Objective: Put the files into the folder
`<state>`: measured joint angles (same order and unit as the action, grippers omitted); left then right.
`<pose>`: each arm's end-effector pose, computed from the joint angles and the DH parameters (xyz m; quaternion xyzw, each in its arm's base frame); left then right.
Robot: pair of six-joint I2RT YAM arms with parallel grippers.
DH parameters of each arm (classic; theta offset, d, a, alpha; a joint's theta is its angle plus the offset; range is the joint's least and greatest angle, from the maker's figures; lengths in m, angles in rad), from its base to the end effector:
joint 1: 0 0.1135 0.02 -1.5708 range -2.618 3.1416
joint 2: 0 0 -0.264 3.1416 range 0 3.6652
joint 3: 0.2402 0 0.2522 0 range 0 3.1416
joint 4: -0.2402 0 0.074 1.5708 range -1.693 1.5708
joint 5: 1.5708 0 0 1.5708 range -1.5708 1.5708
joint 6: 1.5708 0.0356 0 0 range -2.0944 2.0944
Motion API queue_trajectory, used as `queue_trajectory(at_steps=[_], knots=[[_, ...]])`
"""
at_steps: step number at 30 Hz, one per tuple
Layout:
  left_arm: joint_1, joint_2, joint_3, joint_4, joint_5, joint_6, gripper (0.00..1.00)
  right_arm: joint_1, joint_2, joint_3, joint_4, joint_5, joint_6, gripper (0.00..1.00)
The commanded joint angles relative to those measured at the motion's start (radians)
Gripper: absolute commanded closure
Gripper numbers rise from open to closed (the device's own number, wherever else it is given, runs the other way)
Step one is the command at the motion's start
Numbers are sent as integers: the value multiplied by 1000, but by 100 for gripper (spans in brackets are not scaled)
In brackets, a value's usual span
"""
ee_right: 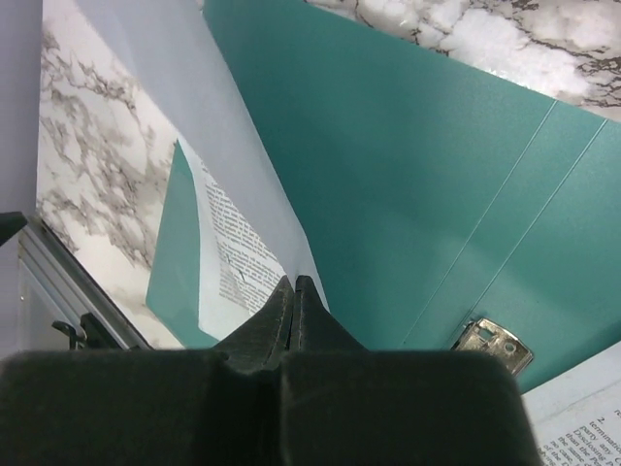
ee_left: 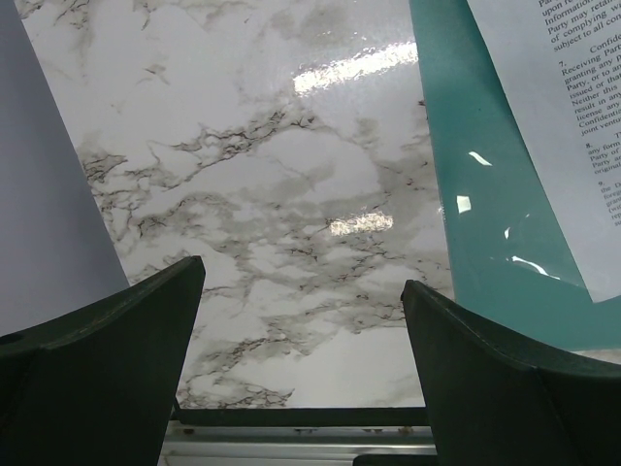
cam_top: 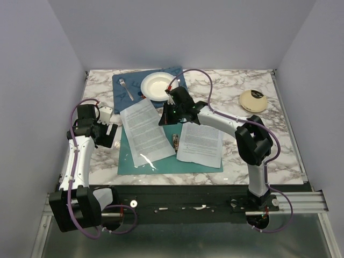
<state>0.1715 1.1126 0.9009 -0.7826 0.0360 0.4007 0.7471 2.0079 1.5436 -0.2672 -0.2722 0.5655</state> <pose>0.2121 0.0354 0.2656 0.1147 0.9517 0.0637 0.2775 0.3297 0.3184 0.2243 -0.1371 0.8960 0.3445 0.2442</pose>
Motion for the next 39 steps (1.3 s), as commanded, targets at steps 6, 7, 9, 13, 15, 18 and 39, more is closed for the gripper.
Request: queue_trajectory(at_steps=[6,7,9,13,15,18,39], knots=[[13,-22,-5,2,-12,35,1,14,40,0,60,41,77,100],[13,-20,-5,2,-13,35,1,17,37,-8,62,47,92,100],[13,-19,-7,3,-10,33,1,27,26,-34,63,70,106,99],[13,-16,-10,5,-8,32,1,44,2,-83,65,111,152,100],[14,-19,-8,5,-8,32,1,44,-11,-120,66,134,160,99],[14,-19,-11,5,-7,33,1,46,-38,-158,63,152,177,100],[14,-28,-7,-3,-2,30,1,86,23,-126,91,149,255,99]])
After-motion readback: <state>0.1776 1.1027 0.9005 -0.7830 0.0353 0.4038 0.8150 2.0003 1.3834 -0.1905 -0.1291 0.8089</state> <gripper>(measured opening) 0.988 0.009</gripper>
